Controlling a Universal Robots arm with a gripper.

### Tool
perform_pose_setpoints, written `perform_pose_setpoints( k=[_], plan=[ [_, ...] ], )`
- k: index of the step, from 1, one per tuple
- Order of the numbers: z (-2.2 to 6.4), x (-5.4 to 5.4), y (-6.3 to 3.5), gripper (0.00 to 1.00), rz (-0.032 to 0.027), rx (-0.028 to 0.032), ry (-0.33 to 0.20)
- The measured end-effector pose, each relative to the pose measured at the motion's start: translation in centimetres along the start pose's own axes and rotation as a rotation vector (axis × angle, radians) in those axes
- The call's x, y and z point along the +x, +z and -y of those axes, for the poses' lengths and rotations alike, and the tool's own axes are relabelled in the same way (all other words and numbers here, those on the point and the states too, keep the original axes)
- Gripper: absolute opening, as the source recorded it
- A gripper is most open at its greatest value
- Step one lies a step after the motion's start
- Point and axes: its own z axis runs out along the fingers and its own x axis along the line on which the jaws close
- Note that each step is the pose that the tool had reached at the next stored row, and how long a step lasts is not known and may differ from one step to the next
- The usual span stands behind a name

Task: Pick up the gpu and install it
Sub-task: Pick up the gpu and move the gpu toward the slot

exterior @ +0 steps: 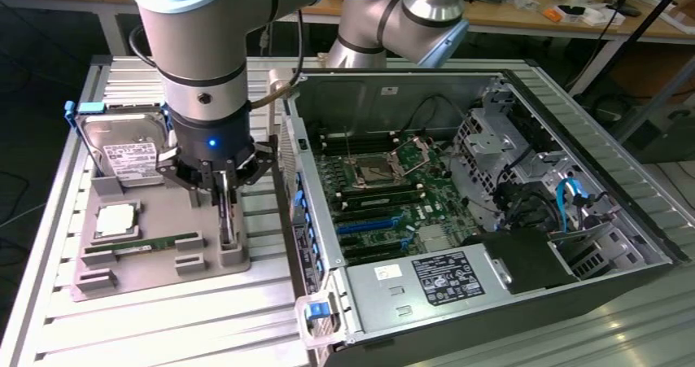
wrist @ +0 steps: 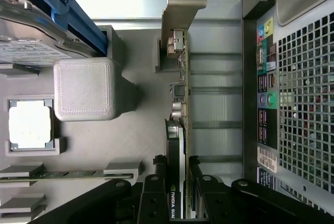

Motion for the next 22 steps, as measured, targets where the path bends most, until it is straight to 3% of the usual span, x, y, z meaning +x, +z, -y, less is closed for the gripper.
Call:
perform_pose_setpoints(
  k=[9,22],
  plan=[
    [-0.09,0.0,-1.17,0.27,0.0001,-0.0001,0.000],
    [-0.30,-0.1,-3.98,0.27,0.0005,0.0000,0.000]
  ],
)
